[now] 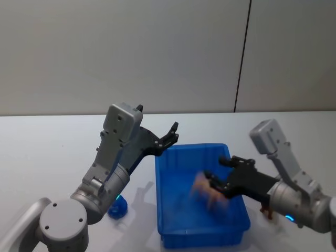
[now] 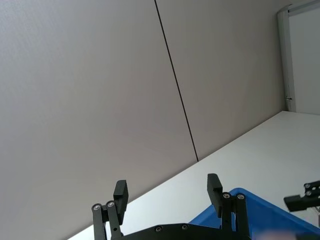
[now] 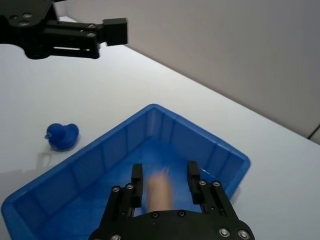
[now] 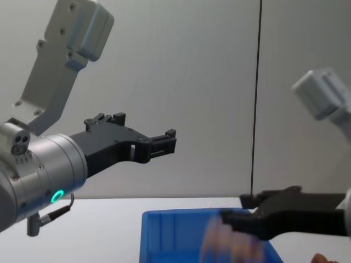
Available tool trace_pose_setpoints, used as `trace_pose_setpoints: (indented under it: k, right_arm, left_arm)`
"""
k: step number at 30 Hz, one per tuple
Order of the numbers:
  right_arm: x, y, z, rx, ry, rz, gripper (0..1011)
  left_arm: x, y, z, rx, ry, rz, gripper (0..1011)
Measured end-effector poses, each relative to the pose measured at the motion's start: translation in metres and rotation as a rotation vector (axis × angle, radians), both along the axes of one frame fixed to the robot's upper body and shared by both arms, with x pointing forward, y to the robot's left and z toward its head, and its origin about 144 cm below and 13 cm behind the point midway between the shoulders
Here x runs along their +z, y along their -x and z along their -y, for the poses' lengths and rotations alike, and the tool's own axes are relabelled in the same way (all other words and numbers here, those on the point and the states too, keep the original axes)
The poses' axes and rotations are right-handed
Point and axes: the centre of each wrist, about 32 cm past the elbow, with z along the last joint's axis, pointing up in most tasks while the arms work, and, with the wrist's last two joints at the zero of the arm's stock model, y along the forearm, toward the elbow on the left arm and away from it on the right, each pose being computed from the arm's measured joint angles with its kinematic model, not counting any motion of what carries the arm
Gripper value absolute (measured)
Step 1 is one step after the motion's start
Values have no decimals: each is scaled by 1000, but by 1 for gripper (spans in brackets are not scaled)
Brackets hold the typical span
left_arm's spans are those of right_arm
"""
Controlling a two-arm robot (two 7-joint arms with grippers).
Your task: Pick up the two dolls from the table and place them into the box.
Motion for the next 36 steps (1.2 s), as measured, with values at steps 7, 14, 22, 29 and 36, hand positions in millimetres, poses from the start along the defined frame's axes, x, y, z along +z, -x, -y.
trace_pose_setpoints:
  k: [7, 14, 22, 29, 36]
  right_arm:
    - [-4, -4, -11, 27, 5, -29, 683]
    - [-6, -5, -13, 11, 8, -32, 903]
    - [-9, 2, -3, -64, 4, -20, 1001]
    - [-13, 16, 14, -147, 4, -17, 1001]
    - [-19, 34, 32, -210, 15, -36, 1001]
  left_arm:
    - [0, 0, 0, 0, 0, 0, 1001]
    - [0, 0, 0, 0, 0, 0, 1001]
    - [0, 0, 0, 0, 0, 0, 1001]
    - [0, 0, 0, 0, 0, 0, 1001]
    - [0, 0, 0, 0, 0, 0, 1001]
